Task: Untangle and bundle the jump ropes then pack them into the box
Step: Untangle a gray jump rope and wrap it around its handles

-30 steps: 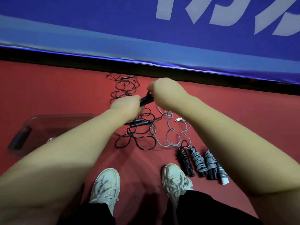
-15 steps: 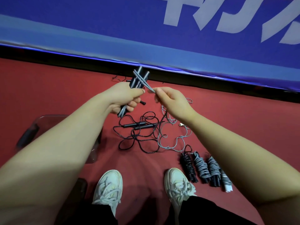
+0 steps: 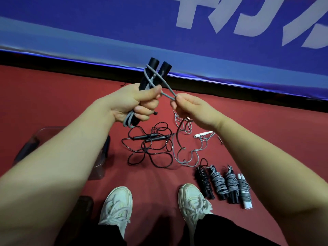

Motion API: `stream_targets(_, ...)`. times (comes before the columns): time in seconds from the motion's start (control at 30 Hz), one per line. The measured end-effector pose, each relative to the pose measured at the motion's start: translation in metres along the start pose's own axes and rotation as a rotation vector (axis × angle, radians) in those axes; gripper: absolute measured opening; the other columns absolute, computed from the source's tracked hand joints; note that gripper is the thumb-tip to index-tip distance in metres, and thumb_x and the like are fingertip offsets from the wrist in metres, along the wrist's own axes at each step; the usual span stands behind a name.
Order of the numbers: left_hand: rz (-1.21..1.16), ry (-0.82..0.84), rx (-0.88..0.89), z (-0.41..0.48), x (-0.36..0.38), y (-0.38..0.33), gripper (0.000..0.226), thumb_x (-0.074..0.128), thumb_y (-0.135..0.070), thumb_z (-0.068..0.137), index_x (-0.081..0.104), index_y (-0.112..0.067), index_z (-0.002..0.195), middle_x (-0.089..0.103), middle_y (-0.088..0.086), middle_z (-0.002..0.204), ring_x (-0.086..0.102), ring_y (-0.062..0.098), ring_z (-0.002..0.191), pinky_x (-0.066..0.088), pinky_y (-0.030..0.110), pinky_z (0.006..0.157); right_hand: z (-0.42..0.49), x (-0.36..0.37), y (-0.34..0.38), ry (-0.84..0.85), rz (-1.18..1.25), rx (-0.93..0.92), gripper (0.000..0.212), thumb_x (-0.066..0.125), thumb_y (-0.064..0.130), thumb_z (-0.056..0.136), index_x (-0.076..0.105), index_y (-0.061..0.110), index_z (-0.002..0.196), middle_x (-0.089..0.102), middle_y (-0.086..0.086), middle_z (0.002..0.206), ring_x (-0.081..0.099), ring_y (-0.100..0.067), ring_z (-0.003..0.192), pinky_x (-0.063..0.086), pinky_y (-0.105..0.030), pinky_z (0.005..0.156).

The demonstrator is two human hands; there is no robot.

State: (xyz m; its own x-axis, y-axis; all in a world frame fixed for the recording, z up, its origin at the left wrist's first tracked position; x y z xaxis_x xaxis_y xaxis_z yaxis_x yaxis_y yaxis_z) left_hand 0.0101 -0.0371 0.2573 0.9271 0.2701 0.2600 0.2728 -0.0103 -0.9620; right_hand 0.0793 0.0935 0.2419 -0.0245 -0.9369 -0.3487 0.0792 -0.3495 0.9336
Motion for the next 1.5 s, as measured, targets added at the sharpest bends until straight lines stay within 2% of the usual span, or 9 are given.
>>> stream_targets(0.1, -0.09, 0.024, -0.028, -0.001, 0.007, -0.003, 0.066, 0.052, -0.081, 0.061, 0.05, -0.016, 0.073, 0.032, -0.008, 0.045, 0.026, -0.001, 0.03, 0.021, 0.012, 0.035, 0.002, -0.006, -0.001, -0.037, 0.231, 0.022, 0.036, 0.03, 0.035, 0.096, 0.055, 0.014, 0.081, 0.028, 0.008, 0.059, 0.025, -0.005, 0.052, 0.023, -0.017, 0.05)
stream_targets(0.17, -0.14, -0.027, -0.046, 0.003, 0.008, -0.002, 0.078, 0.014, -0.086, 0.072, 0.047, -0.015, 0.073, 0.03, -0.007, 0.044, 0.023, 0.0, 0.029, 0.014, 0.014, 0.038, 0.001, -0.011, -0.005, -0.079, 0.325, 0.05, 0.038, 0.029, 0.029, 0.102, 0.056, 0.011, 0.082, 0.03, 0.01, 0.055, 0.025, -0.004, 0.05, 0.023, -0.016, 0.049)
stream_targets(0.23, -0.157, -0.071, -0.051, 0.007, 0.008, 0.0, 0.081, 0.003, -0.083, 0.076, 0.045, -0.013, 0.075, 0.028, -0.006, 0.044, 0.021, 0.001, 0.029, 0.012, 0.015, 0.039, 0.0, -0.014, -0.009, -0.082, 0.342, 0.094, 0.036, 0.028, 0.023, 0.102, 0.057, 0.009, 0.085, 0.034, 0.012, 0.054, 0.026, -0.004, 0.051, 0.022, -0.02, 0.053)
stream_targets(0.67, 0.267, 0.034, -0.29, 0.004, 0.032, 0.024, 0.068, 0.029, -0.076, 0.067, 0.047, -0.011, 0.078, 0.029, -0.003, 0.049, 0.02, 0.004, 0.033, 0.017, 0.014, 0.039, -0.011, -0.032, -0.024, -0.038, -0.217, 0.138, 0.015, 0.055, 0.019, 0.094, 0.065, 0.017, 0.084, 0.058, 0.003, 0.071, 0.049, -0.005, 0.072, 0.039, -0.02, 0.071)
stream_targets(0.87, 1.141, 0.035, -0.503, 0.012, 0.035, 0.052, 0.064, 0.028, -0.067, 0.09, 0.055, -0.01, 0.082, 0.048, -0.002, 0.055, 0.041, 0.017, 0.045, 0.036, 0.02, 0.045, -0.003, -0.027, -0.01, 0.195, -1.12, 0.238, 0.034, 0.061, 0.047, 0.085, 0.066, 0.018, 0.1, 0.06, 0.002, 0.084, 0.051, -0.017, 0.08, 0.036, -0.026, 0.067)
stream_targets(1.03, 1.499, -0.028, -0.561, 0.028, 0.032, 0.062, 0.062, 0.029, -0.059, 0.096, 0.049, -0.006, 0.073, 0.049, 0.005, 0.065, 0.044, 0.02, 0.054, 0.033, 0.028, 0.05, 0.011, 0.0, 0.013, 0.124, -1.343, 0.271, 0.039, 0.052, 0.044, 0.092, 0.064, 0.01, 0.107, 0.062, -0.007, 0.093, 0.055, -0.027, 0.089, 0.036, -0.028, 0.067)
stream_targets(1.23, 1.408, -0.289, -0.589, 0.03, 0.02, 0.066, 0.04, 0.034, -0.035, 0.103, 0.058, -0.004, 0.107, 0.046, 0.016, 0.091, 0.041, 0.028, 0.079, 0.031, 0.028, 0.058, 0.015, 0.023, 0.03, 0.176, -1.284, 0.44, 0.037, 0.041, 0.009, 0.095, 0.039, 0.008, 0.058, 0.04, -0.003, 0.06, 0.041, -0.024, 0.057, 0.028, -0.025, 0.046)
stream_targets(1.37, 1.283, -0.524, -0.5, 0.027, -0.013, 0.057, 0.037, 0.04, -0.034, 0.101, 0.056, -0.001, 0.099, 0.049, 0.01, 0.071, 0.046, 0.027, 0.065, 0.034, 0.028, 0.062, 0.009, 0.015, 0.029, 0.145, -0.957, 0.479, 0.023, 0.043, 0.008, 0.095, 0.064, 0.006, 0.085, 0.047, -0.003, 0.059, 0.04, -0.015, 0.046, 0.035, -0.023, 0.045)
stream_targets(1.5, 0.811, -0.629, -0.397, 0.023, -0.043, 0.065, 0.026, 0.049, -0.028, 0.098, 0.045, -0.007, 0.083, 0.043, 0.007, 0.064, 0.038, 0.019, 0.049, 0.034, 0.026, 0.049, -0.001, 0.01, 0.022, 0.109, -0.794, 0.434, 0.023, 0.037, 0.017, 0.099, 0.058, 0.015, 0.09, 0.048, -0.001, 0.065, 0.043, -0.018, 0.052, 0.038, -0.024, 0.05)
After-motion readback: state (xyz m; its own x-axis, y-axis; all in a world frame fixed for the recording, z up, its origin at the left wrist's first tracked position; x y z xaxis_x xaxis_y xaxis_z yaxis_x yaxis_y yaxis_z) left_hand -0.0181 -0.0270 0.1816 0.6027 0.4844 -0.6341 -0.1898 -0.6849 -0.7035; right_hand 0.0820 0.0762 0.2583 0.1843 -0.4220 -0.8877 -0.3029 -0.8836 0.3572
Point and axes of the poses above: each hand's wrist, its own z-axis towards the middle knuckle, its own x-axis out of the palm, y = z × x, the point moved 5 cm from there along z, towards the middle knuckle
